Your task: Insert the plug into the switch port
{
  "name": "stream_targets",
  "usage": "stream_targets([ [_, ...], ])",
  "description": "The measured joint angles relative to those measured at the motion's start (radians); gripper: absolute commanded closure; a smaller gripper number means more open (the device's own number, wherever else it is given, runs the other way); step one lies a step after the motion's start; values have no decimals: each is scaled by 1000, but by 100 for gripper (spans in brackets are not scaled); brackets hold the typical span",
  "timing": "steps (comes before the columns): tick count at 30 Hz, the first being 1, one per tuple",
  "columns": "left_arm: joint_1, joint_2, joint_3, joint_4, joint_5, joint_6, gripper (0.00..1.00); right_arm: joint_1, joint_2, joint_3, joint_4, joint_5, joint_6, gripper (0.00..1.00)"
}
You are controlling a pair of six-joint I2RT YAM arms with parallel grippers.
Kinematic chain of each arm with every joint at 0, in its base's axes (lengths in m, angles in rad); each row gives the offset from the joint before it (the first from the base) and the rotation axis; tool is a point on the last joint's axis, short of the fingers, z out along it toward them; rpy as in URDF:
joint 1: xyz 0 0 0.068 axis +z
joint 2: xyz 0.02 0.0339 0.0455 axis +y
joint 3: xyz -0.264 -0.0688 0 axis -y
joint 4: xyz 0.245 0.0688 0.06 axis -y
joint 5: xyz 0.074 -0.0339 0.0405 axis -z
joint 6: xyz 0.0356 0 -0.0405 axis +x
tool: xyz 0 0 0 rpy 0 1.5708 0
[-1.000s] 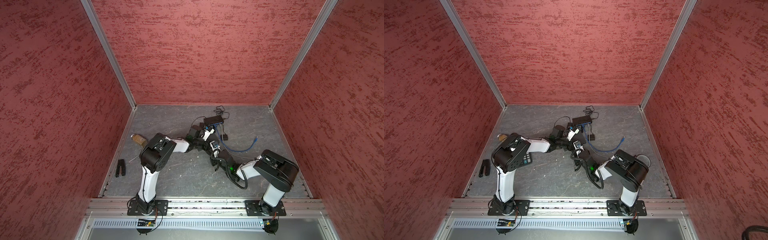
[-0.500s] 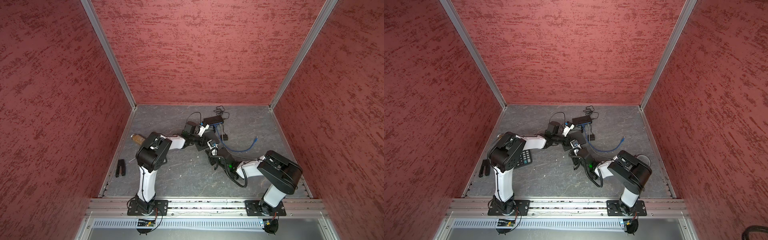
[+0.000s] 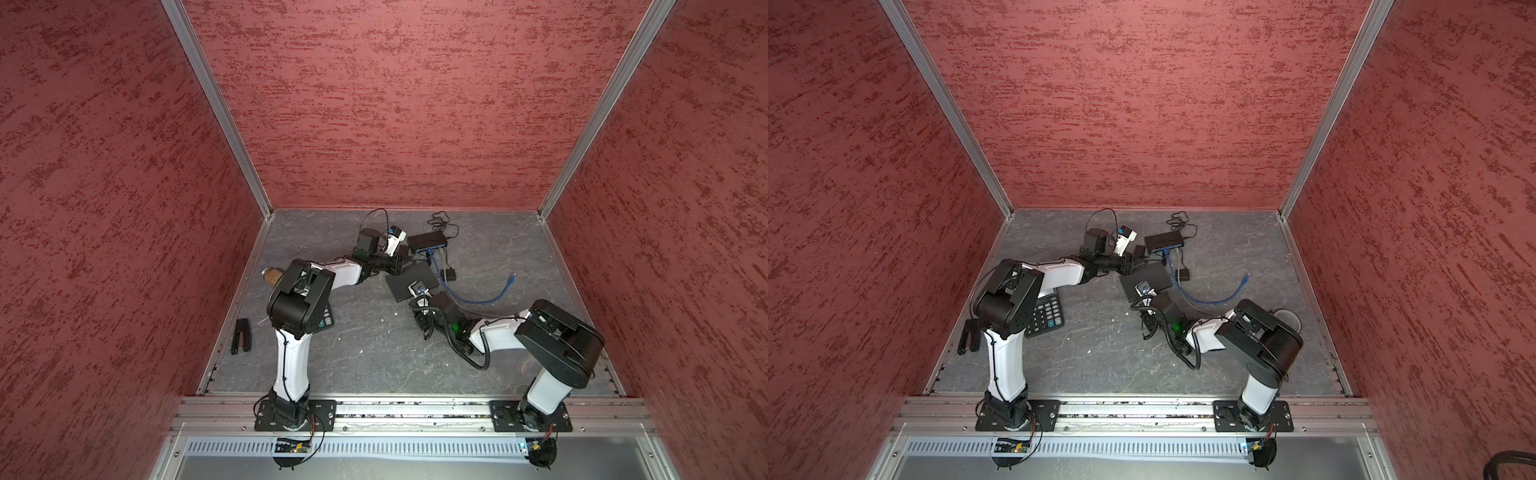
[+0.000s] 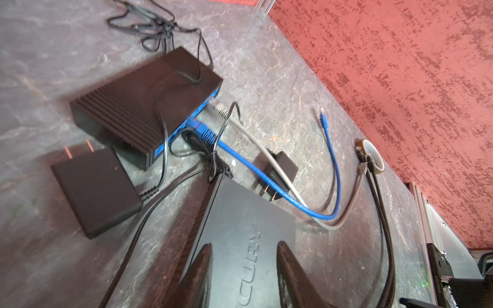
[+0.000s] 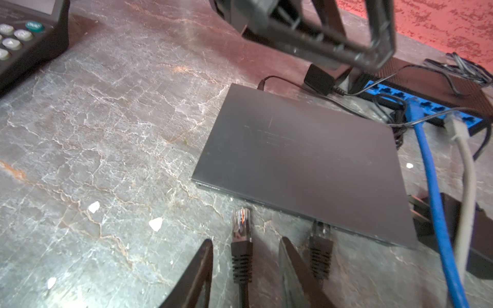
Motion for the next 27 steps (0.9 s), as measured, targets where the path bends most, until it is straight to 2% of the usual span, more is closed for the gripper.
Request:
stream_targets([
  [15, 0, 26, -77, 76, 0, -47, 59, 0, 22, 46, -117, -8, -46, 61],
  [20, 0, 26, -88, 101, 1, -53, 59, 5, 40, 90, -166, 11, -70, 68],
  [27, 0, 32, -91, 121, 8, -53, 59, 10, 46, 97, -214, 33, -90, 67],
])
